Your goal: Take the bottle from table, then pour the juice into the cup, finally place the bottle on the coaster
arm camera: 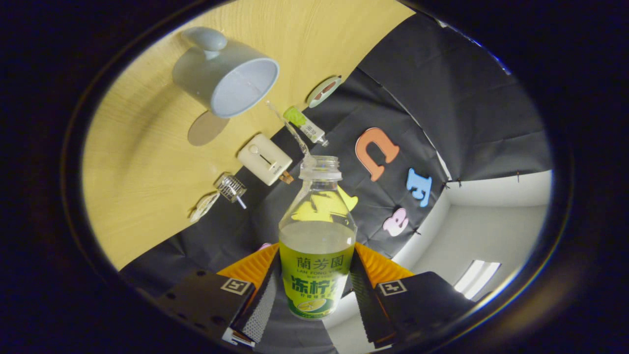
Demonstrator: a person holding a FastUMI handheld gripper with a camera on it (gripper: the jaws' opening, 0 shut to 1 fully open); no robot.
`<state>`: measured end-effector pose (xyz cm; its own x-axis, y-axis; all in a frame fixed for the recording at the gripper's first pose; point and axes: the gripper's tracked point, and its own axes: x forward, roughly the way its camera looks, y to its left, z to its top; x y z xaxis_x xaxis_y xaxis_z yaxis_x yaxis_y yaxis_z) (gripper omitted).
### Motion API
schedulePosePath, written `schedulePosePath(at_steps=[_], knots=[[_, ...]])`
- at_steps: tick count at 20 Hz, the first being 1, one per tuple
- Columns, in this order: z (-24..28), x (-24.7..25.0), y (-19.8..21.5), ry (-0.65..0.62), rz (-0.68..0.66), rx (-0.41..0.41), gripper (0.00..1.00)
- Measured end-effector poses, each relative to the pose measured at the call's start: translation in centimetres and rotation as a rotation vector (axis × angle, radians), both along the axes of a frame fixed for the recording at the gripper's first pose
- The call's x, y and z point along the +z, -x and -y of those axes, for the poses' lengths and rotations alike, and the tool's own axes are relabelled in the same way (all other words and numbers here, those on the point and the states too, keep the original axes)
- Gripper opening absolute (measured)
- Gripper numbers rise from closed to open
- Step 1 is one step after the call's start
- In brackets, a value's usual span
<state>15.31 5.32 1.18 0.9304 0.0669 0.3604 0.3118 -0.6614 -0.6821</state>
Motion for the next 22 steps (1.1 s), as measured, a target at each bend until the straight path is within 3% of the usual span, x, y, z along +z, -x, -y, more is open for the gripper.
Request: schedulePosePath(at_steps=[11,22], knots=[[-2.4,4.7,2.2,0.049,0.168,0.076,0.80],[-2.5,4.9,1.8,0.056,0.188,0.081,0.80]])
